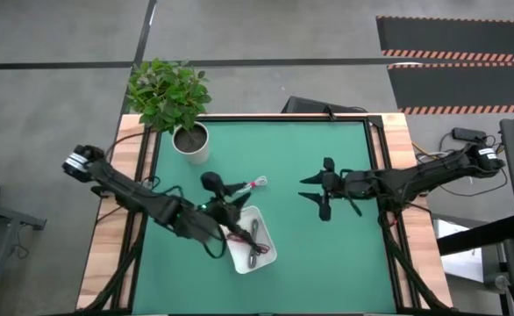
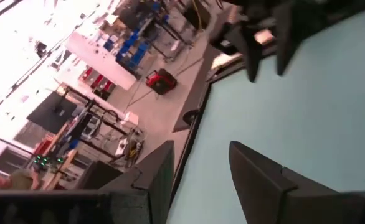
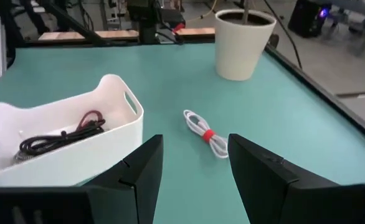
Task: Pick and place USB-C Cables
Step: Put the white charger cable into the white bin
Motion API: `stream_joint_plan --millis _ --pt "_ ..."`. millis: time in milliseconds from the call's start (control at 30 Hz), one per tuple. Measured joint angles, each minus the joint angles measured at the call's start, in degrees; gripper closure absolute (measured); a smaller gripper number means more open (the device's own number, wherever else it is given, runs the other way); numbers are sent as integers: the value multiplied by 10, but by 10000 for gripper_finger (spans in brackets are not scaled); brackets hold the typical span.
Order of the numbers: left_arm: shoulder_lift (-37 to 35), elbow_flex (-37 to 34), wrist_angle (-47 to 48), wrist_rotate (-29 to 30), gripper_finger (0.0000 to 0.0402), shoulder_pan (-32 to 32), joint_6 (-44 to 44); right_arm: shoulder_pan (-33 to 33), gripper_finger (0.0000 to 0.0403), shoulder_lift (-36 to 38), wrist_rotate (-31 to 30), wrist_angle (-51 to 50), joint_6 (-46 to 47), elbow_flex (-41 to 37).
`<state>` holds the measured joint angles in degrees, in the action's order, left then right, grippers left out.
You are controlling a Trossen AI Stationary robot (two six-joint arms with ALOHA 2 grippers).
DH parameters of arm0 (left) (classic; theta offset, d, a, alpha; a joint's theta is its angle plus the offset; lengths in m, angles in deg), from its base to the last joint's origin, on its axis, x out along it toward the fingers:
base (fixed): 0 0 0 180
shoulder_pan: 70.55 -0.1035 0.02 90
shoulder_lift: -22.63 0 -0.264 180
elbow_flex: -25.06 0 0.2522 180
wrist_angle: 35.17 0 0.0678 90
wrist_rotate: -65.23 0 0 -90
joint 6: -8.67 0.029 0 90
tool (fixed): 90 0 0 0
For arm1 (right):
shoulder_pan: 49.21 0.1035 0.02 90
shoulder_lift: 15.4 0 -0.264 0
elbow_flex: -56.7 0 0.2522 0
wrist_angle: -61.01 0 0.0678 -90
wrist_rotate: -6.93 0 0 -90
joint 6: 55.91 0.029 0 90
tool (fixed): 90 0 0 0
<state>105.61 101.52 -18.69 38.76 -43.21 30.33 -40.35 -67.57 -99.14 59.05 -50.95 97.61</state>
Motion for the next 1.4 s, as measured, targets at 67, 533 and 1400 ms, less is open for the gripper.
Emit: stream_joint_plan --millis 67,533,1400 --pt "-29 -47 -54 -1 263 -4 12 0 232 -23 0 3 11 8" --pt "-211 -266 -368 -1 263 -17 102 -30 232 -181 -4 -109 -77 216" --pt "-267 -308 -378 -2 263 -19 109 -195 232 -479 242 -295 -168 451"
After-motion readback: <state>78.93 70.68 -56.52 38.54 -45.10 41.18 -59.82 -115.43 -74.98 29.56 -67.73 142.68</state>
